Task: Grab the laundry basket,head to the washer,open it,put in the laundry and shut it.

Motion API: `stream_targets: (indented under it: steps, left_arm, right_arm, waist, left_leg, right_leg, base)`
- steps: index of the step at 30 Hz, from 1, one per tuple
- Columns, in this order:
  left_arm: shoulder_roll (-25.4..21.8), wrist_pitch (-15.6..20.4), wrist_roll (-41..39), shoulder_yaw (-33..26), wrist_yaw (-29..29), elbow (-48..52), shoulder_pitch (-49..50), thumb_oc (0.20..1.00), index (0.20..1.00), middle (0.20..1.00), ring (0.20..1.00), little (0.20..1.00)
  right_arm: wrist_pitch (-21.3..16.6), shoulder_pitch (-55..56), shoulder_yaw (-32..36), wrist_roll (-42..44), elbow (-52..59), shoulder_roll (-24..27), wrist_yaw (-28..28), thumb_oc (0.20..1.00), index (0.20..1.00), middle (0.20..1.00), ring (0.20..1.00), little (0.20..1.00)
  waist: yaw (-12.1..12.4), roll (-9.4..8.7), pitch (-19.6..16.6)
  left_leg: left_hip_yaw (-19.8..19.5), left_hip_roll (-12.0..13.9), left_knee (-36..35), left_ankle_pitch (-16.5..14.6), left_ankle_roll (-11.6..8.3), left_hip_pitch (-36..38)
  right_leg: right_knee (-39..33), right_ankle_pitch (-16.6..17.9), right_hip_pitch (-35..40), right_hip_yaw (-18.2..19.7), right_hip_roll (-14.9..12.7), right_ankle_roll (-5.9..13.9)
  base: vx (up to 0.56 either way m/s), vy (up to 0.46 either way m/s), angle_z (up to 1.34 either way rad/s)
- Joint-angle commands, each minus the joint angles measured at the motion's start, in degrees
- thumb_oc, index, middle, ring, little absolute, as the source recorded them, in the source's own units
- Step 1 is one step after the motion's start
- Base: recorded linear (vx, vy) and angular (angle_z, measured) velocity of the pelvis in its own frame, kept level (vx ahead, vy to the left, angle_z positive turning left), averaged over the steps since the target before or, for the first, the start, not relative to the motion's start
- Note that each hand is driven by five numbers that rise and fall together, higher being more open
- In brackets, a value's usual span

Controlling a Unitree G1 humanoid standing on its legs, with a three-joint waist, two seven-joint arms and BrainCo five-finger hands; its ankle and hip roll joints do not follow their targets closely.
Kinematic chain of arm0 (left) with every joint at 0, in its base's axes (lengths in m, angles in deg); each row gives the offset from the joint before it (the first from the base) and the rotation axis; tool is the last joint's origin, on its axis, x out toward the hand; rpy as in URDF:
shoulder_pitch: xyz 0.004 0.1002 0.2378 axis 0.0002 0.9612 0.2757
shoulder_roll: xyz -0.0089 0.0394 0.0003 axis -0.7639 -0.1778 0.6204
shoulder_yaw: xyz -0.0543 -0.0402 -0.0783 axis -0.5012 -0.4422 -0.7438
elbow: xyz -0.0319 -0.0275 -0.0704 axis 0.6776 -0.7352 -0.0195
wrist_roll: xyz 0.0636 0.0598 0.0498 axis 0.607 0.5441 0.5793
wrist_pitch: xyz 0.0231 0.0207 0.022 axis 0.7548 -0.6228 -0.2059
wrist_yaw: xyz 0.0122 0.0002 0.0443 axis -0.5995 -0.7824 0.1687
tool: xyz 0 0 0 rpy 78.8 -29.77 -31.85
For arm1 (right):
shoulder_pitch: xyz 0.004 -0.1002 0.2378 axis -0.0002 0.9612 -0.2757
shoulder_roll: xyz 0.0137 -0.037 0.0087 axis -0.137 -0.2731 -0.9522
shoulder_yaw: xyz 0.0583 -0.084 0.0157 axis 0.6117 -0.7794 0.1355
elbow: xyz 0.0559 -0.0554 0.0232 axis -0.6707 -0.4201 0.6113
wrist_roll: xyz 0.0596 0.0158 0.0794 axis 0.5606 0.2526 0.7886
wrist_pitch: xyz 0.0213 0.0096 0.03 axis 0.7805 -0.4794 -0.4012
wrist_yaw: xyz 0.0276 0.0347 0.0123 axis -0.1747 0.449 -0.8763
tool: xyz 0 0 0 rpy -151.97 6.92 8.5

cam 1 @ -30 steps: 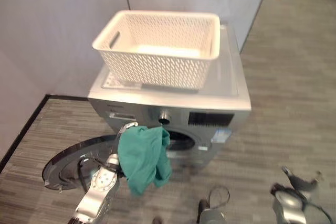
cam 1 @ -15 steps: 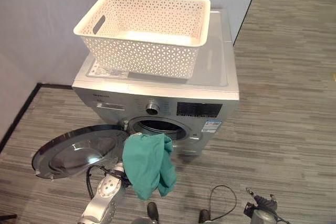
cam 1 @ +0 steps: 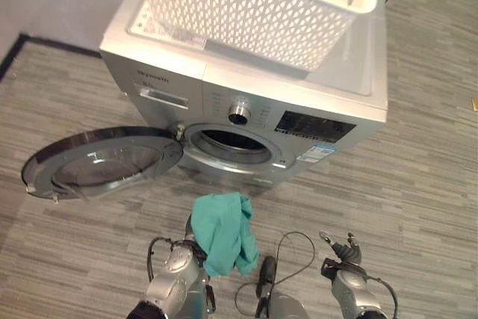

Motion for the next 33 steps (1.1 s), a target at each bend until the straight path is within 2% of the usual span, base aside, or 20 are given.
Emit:
stream_targets:
  steps: [1,7,15,20,21,23,24,26,28,30,33]
  left_arm:
    - [3.4,4.3,-2.5,-1.6,2.2,0.0,-4.8,0.200,0.200,0.200,0.200,0.200]
    - [9.0,6.0,-2.3,-2.5,7.0,-11.7,-14.7,0.200,0.200,0.200,0.200,0.200]
    - [12.7,8.7,-5.2,-6.4,10.9,-20.6,-24.9,0.200,0.200,0.200,0.200,0.200]
    - [12.8,9.8,-7.6,-10.5,12.8,-25.2,-30.5,0.200,0.200,0.200,0.200,0.200]
    - [12.2,11.0,-9.1,-13.5,14.4,-25.5,-33.5,0.200,0.200,0.200,0.200,0.200]
    - [12.0,11.6,-9.6,-13.9,14.6,-25.1,-34.4,0.200,0.200,0.200,0.200,0.200]
    - [11.8,13.1,-11.2,-16.0,16.1,-24.7,-37.5,0.200,0.200,0.200,0.200,0.200]
    - [11.8,13.1,-11.2,-16.0,16.1,-24.7,-37.5,0.200,0.200,0.200,0.200,0.200]
    - [11.0,12.7,-12.0,-18.8,17.4,-29.2,-43.2,0.200,0.200,0.200,0.200,0.200]
    - [10.9,12.7,-12.1,-19.1,17.2,-29.6,-43.6,0.200,0.200,0.200,0.200,0.200]
    - [8.7,12.6,-14.1,-22.0,17.3,-33.5,-49.6,0.200,0.200,0.200,0.200,0.200]
  right_arm:
    - [-2.2,-1.3,0.0,1.6,4.5,1.1,-1.0,1.000,1.000,1.000,1.000,1.000]
    - [-4.9,-4.7,-3.8,5.6,9.0,-0.9,-2.0,1.000,1.000,1.000,1.000,1.000]
    - [-7.2,-6.9,-6.0,8.5,8.9,-2.6,-2.7,1.000,1.000,1.000,1.000,1.000]
    - [-8.0,-9.7,-6.6,10.1,7.3,-2.9,-3.3,1.000,1.000,1.000,1.000,1.000]
    - [-8.7,-10.2,-7.3,10.9,9.0,-2.9,-3.3,1.000,1.000,1.000,1.000,1.000]
    - [-8.8,-10.3,-7.1,10.7,9.8,-2.7,-3.5,1.000,1.000,1.000,1.000,1.000]
    - [-9.1,-10.3,-7.2,10.5,11.7,-2.5,-3.7,1.000,1.000,1.000,1.000,1.000]
    - [-9.1,-10.3,-7.3,10.5,11.8,-2.5,-3.7,1.000,1.000,1.000,1.000,1.000]
    - [-9.1,-9.1,-8.6,9.6,15.3,-2.0,-2.8,1.000,1.000,1.000,1.000,1.000]
    - [-9.1,-9.1,-8.7,9.5,15.4,-1.9,-2.9,1.000,1.000,1.000,1.000,1.000]
    - [-8.9,-9.2,-9.1,8.1,17.5,-0.2,-1.7,1.000,1.000,1.000,1.000,1.000]
  waist:
    - [-0.4,-1.77,2.9]
    - [-1.5,-3.54,5.7]
    - [-3.7,-5.74,6.7]
    - [-4.9,-6.61,7.5]
    - [-5.6,-7.11,7.8]
    - [-6.0,-7.32,7.9]
    - [-6.8,-7.68,8.1]
    - [-6.9,-7.66,8.0]
    - [-8.4,-8.86,7.9]
    - [-8.5,-8.82,8.0]
    - [-10.1,-9.61,7.7]
  left_leg:
    - [3.5,-2.2,-1.7,-4.1,-1.28,-0.4]
    - [4.5,-1.4,-1.6,-3.6,-1.90,-3.5]
    - [5.4,-1.4,-1.3,-4.3,-1.67,-6.7]
    - [6.1,-0.9,1.1,-5.5,-1.53,-9.0]
    - [6.5,-0.8,1.9,-6.3,-1.20,-10.2]
    - [6.7,-0.9,2.0,-6.4,-1.10,-10.7]
    - [7.1,-0.9,2.2,-7.1,-0.82,-11.7]
    - [7.1,-0.9,2.2,-7.1,-0.80,-11.8]
    - [7.7,-0.9,3.3,-8.6,-0.29,-12.9]
    - [7.8,-0.9,3.4,-8.7,-0.27,-13.0]
    - [8.1,-1.0,3.7,-9.6,0.11,-13.8]
  right_leg:
    - [5.4,-2.0,9.9,-1.6,1.4,0.17]
    - [5.7,-2.5,5.9,-2.3,2.2,-0.56]
    - [4.3,0.6,3.2,-1.4,2.4,0.31]
    - [4.7,1.3,1.4,-0.6,2.4,0.45]
    - [4.4,2.7,0.6,0.1,2.3,0.94]
    - [4.3,3.3,0.1,0.5,2.3,1.11]
    - [3.9,4.2,-0.7,1.1,2.4,1.48]
    - [3.9,4.2,-0.8,1.2,2.4,1.51]
    - [3.4,5.6,-1.4,2.3,2.4,1.87]
    - [3.4,5.7,-1.5,2.3,2.4,1.89]
    - [3.3,6.7,-2.5,3.5,2.5,2.30]
  base:
    - [-0.03,-0.039,0.01]
    - [-0.03,-0.037,0.01]
    - [0.00,-0.004,-0.01]
    - [-0.03,0.014,-0.02]
    - [-0.01,0.036,-0.09]
    - [-0.01,0.034,-0.26]
    - [-0.02,0.040,-0.25]
    - [-0.01,0.026,-0.09]
    - [-0.01,0.036,-0.07]
    - [0.00,0.023,-0.10]
    - [0.02,0.027,-0.16]
